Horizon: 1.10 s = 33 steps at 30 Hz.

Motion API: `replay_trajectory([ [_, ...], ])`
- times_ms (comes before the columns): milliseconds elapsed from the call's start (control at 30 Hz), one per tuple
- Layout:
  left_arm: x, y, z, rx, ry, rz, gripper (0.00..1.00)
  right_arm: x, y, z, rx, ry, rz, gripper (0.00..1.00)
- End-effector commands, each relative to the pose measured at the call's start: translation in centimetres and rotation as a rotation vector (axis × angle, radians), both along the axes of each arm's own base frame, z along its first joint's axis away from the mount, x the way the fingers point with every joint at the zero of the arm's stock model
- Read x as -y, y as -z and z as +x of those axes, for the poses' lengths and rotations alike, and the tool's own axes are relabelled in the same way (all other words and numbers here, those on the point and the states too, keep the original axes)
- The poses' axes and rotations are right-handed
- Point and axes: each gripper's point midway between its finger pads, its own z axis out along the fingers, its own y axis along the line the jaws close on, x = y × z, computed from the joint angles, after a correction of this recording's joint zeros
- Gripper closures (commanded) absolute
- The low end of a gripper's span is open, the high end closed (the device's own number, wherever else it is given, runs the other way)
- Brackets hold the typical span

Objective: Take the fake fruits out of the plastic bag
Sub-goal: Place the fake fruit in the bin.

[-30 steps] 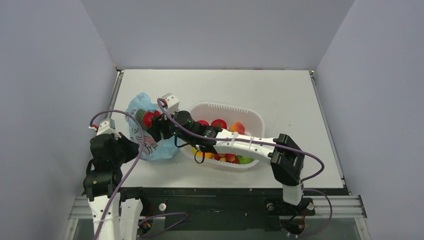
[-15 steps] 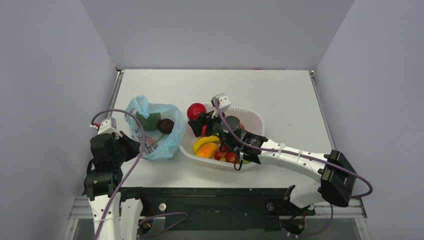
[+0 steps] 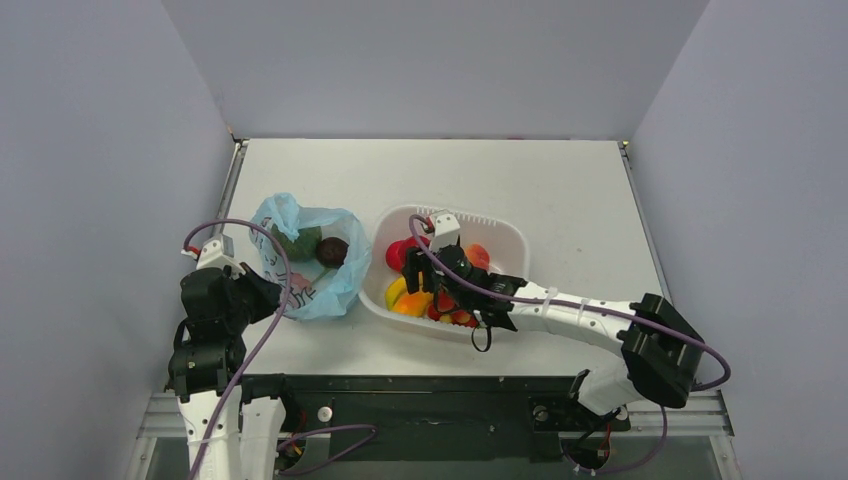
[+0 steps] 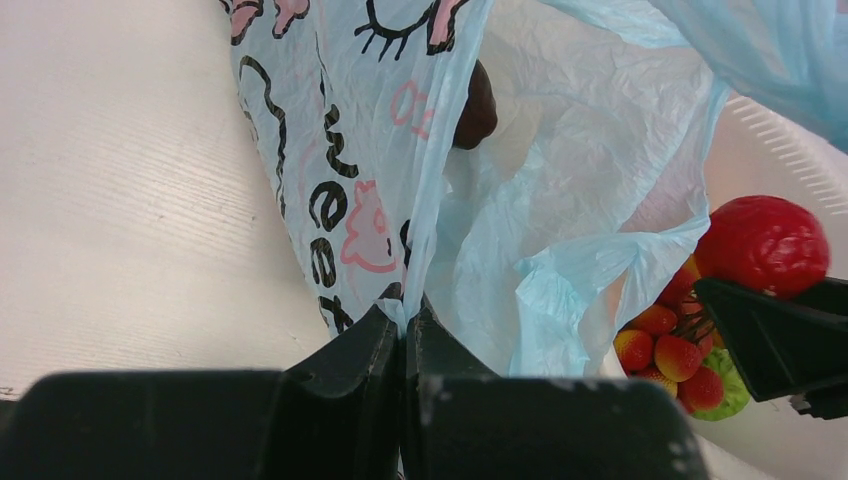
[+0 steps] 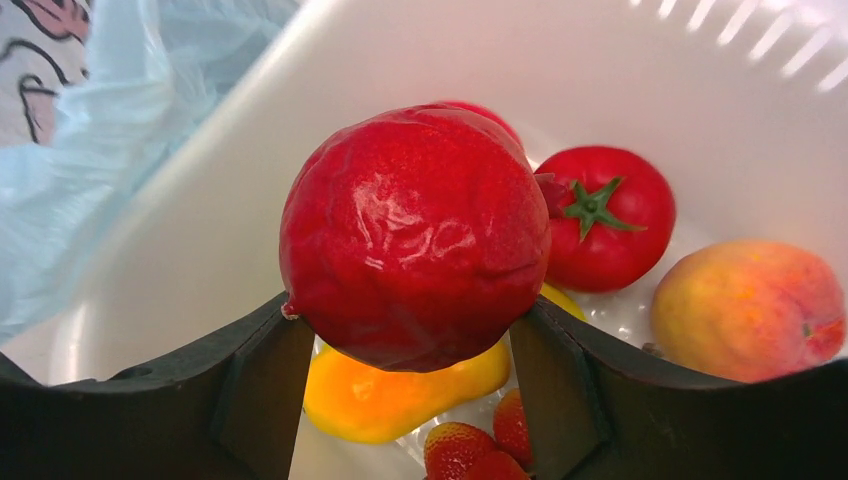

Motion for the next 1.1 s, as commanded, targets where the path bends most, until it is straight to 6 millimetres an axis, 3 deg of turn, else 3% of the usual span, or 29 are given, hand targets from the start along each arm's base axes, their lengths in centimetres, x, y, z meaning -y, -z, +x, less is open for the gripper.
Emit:
replay_trajectory([
  [0,0.0,-1.2,0.8,0.056,0.019,0.013,1.0,-1.4,1.6,-0.3,-0.062,-0.028,0.005,0.68],
  [167,0.0,-1.1,0.8,0.056,0.019,0.014,1.0,-1.5,2.0,-0.1,-0.062,-0.023,-0.018,0.44],
  [467,0.0,-1.1,0.8,0.056,0.019,0.012,1.0,-1.0,0.5,0.2,-0.012,-0.003,-0.023,0.33],
  [567,0.1,-1.1,0.8,0.056,0.021,0.011,1.0,-1.0,0.4,0.4,-0.014,0.003,-0.027,0.18],
  [867,0.1,-1.1,0.8,0.057,0.022,0.012,1.0,-1.0,-1.1,0.5,0.031,0.01,-0.02,0.15],
  [1067,0.1,-1.0,0.9,0.052,0.024,0.01,1.0,-2.8,-4.1,0.5,0.075,-0.014,0.026,0.17],
])
